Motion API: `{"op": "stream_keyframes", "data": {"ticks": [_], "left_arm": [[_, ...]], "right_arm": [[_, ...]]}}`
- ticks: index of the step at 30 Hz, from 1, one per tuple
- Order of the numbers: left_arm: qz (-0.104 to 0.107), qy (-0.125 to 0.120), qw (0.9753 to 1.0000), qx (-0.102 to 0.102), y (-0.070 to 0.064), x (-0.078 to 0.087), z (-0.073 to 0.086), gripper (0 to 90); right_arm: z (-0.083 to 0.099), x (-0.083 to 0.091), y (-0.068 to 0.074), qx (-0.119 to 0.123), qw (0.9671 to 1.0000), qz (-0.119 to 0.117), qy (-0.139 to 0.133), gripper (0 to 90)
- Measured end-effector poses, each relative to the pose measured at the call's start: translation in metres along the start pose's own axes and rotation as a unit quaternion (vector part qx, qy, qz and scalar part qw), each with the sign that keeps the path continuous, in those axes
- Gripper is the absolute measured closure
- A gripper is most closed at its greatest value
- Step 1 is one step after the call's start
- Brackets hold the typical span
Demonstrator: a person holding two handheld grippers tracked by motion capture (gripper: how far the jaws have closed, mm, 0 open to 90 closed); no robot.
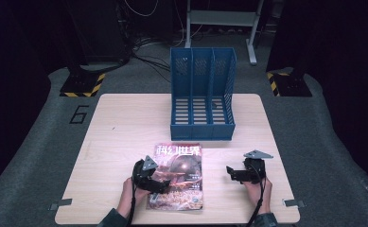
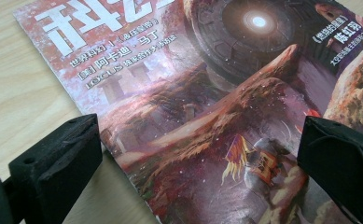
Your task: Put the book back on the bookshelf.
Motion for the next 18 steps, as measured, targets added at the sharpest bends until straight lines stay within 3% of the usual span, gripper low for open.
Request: {"op": "stream_keyframes", "data": {"ticks": [2, 4, 5, 7, 13, 16, 18], "left_arm": [[0.003, 0.002, 1.0, 0.003, -0.002, -0.001, -0.001, 0.1], [-0.009, -0.001, 0.9999, 0.01, -0.01, -0.005, -0.005, 0.1], [-0.009, -0.001, 0.9999, 0.01, -0.01, -0.005, -0.005, 0.1], [-0.009, -0.002, 0.9999, 0.014, -0.02, -0.008, -0.008, 0.1], [-0.003, -0.01, 0.9999, 0.014, -0.035, -0.015, -0.013, 0.2], [0.004, -0.012, 0.9998, 0.017, -0.033, -0.012, -0.013, 2.8], [-0.018, -0.023, 0.9993, 0.022, -0.022, -0.006, -0.012, 2.0]], "right_arm": [[-0.004, 0.002, 0.012, 0.002, 0.9999, -0.016, -0.003, 3.6], [-0.008, 0.0, 0.025, 0.011, 0.9995, -0.029, 0.004, 4.0], [-0.008, 0.0, 0.025, 0.011, 0.9995, -0.029, 0.004, 4.0], [-0.012, -0.007, 0.043, 0.023, 0.9986, -0.043, 0.023, 4.3], [-0.017, -0.022, 0.065, 0.041, 0.9957, -0.062, 0.054, 7.0], [-0.018, -0.027, 0.07, 0.043, 0.9948, -0.067, 0.064, 7.7], [-0.02, -0.032, 0.074, 0.05, 0.9937, -0.067, 0.075, 8.5]]}}
Point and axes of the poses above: each handheld gripper's, and its own axes: x roughly backward along the jaws, z roughly out of its underside, y roughly to its left, the point moved 3 cm from there along -x, roughly forward along the jaws, and after that the axes turned 4 degrees about y, right-handed, at the moved point
